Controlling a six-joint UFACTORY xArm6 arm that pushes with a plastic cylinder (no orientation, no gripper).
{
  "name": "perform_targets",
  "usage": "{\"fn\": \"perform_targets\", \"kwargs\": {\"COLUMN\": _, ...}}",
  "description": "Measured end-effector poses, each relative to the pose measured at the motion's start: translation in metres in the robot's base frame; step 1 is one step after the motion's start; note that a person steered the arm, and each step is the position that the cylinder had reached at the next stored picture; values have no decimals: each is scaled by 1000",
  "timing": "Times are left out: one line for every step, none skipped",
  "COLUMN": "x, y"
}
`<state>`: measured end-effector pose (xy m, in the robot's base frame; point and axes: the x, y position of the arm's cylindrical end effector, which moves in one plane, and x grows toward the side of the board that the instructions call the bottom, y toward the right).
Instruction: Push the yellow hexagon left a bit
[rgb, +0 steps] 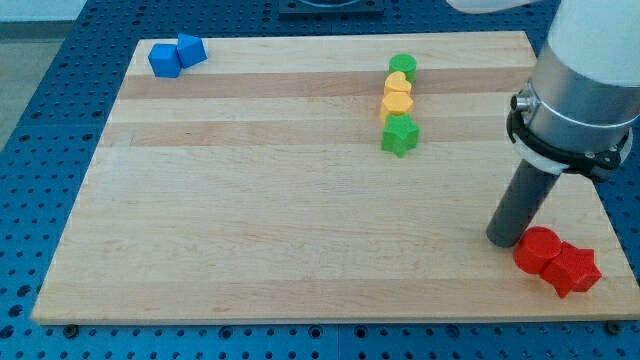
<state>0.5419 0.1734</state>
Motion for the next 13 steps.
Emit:
{"fn": "perform_targets", "kwargs": {"x": -4, "y": -19}}
{"fn": "perform_targets", "kwargs": {"x": -4, "y": -25}}
{"fn": "perform_targets", "kwargs": {"x": -4, "y": -25}}
{"fn": "perform_targets", "kwargs": {"x": -4, "y": -25}}
{"fn": "perform_targets", "kwargs": {"x": -15, "y": -25}}
{"fn": "perform_targets", "kwargs": {"x": -62, "y": -25}}
{"fn": "perform_targets", "kwargs": {"x": -112, "y": -25}}
{"fn": "perform_targets", "kwargs": {"x": -163, "y": -25}}
{"fn": "perform_targets", "kwargs": {"x": -191, "y": -25}}
{"fn": "perform_targets", "kwargs": {"x": -191, "y": -34}}
{"fn": "perform_targets", "kwargs": {"x": -191, "y": -49}}
{"fn": "perform_targets", "kwargs": {"x": -191, "y": -73}}
{"fn": "perform_targets", "kwargs": {"x": -191, "y": -98}}
